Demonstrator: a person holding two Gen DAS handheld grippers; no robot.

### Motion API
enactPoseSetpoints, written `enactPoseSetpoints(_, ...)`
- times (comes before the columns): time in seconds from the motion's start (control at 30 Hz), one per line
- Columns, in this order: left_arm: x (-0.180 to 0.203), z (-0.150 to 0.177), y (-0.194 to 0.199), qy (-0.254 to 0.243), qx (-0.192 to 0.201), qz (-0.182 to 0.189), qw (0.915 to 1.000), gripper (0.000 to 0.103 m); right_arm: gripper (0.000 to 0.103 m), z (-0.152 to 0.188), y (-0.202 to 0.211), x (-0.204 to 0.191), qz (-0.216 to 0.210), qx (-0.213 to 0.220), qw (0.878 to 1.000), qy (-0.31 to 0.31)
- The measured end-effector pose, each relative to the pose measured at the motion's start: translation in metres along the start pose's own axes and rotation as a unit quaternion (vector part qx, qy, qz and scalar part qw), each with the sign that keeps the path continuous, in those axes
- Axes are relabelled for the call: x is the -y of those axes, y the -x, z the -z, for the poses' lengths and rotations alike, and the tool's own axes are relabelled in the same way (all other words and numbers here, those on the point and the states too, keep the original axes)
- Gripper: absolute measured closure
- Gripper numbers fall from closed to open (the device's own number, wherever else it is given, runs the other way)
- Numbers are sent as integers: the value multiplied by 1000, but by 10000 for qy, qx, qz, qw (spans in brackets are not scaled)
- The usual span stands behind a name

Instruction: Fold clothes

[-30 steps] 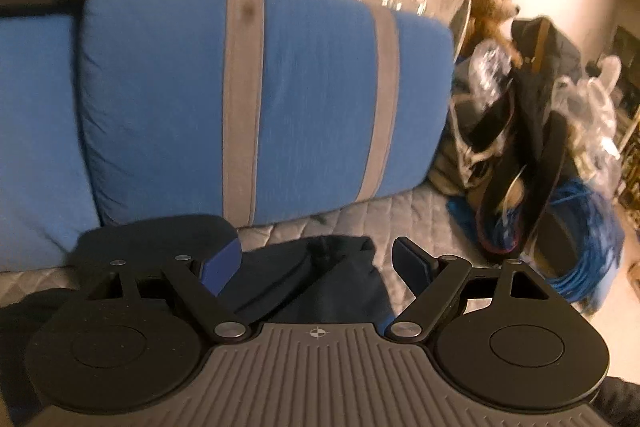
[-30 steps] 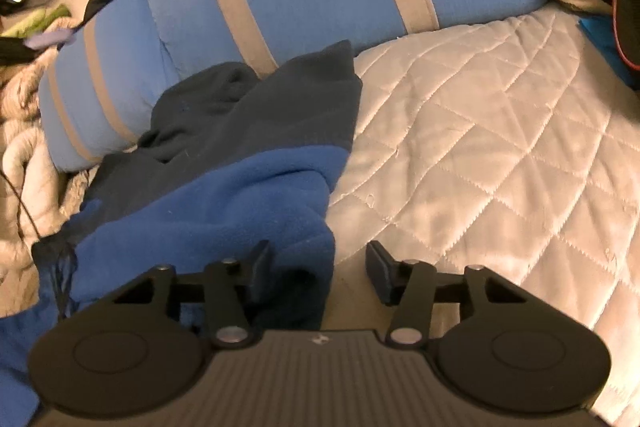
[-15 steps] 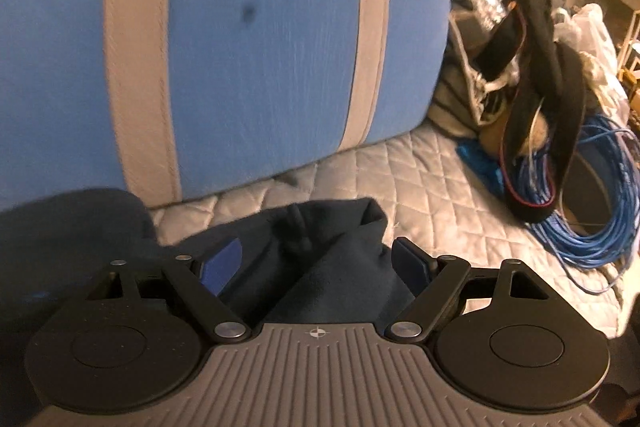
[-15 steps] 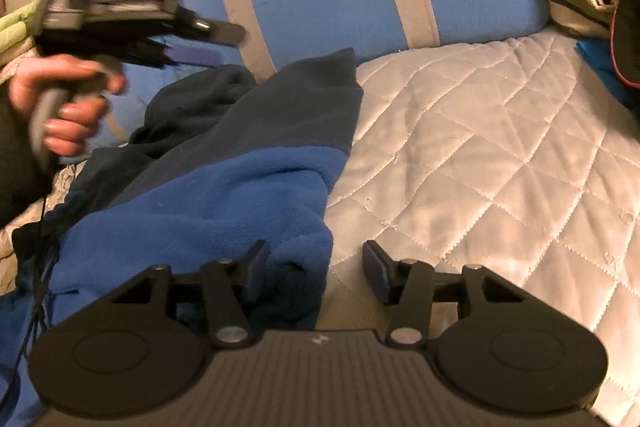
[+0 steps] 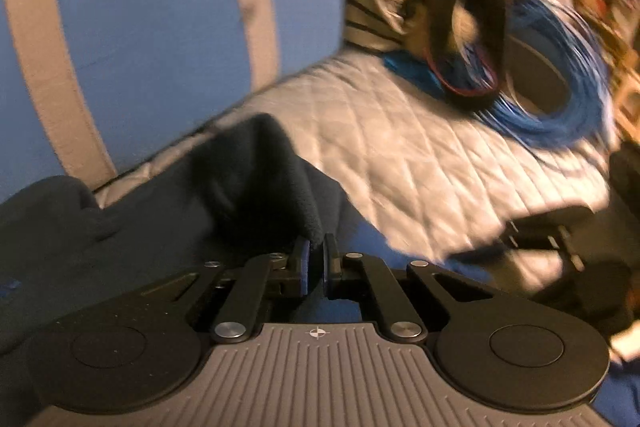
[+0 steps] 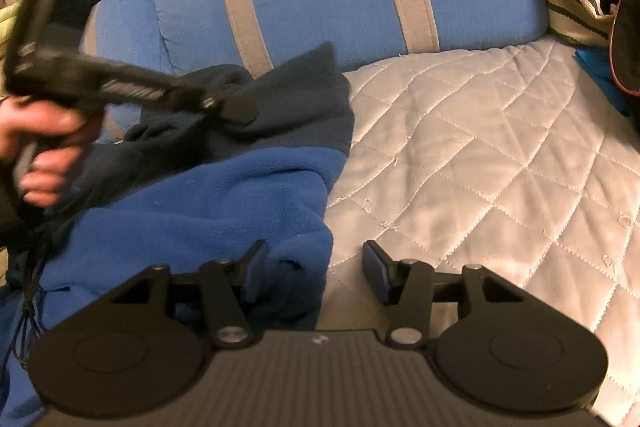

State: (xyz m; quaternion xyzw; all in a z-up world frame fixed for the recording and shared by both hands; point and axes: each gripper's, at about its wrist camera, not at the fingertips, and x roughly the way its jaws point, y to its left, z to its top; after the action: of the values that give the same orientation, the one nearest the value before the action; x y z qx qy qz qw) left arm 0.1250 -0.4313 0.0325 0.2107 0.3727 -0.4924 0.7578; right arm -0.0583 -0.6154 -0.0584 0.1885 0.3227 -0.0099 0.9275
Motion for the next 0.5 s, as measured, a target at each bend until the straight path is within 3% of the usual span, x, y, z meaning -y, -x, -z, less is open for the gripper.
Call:
enactPoseSetpoints(0.13,-4,7,-6,-67,-456,84,9989,97,41,0,0,0,9,-1,10000,0)
enactPoseSetpoints(0.33,-29,2,-20,797,-852,429,9922,89,41,0,-1,-1,30,6,10000,28)
enactPoseSetpoints(0.37,-33,-1,-20,936,-870,490,9906,84,41,0,0,-1,34,8,10000,33)
enactPoseSetpoints(0.43,-41,-8,-18,1277,-658,680,9873,55,41,0,0,-1,44,18,10000,39)
enactPoseSetpoints(0.5,-49,-16,-14,1597,-326,802,9834,42,41,1,0,-2,54,31,10000,44)
